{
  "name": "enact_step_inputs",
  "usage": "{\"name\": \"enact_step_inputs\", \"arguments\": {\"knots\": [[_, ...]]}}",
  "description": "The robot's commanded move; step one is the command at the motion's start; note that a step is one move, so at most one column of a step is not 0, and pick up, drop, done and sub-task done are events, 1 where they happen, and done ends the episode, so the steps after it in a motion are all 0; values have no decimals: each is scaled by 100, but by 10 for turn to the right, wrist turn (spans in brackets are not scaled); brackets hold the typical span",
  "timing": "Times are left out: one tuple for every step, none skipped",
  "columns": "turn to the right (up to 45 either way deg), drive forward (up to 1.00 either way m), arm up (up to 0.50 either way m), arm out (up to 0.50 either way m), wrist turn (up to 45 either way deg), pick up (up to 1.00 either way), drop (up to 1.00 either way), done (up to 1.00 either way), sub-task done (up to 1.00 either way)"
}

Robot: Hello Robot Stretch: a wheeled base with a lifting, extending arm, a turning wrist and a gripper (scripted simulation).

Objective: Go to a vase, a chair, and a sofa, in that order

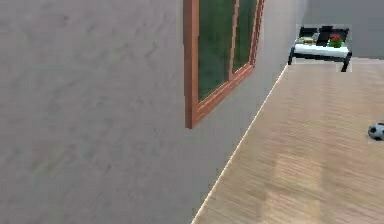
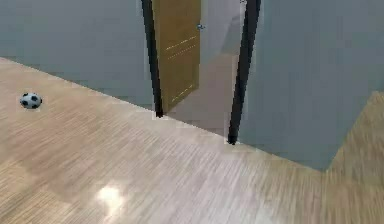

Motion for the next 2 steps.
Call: {"name": "enact_step_inputs", "arguments": {"knots": [[450, 0, 0, 0, 0, 0, 0, 0, 0], [450, 0, 0, 0, 0, 0, 0, 0, 0]]}}
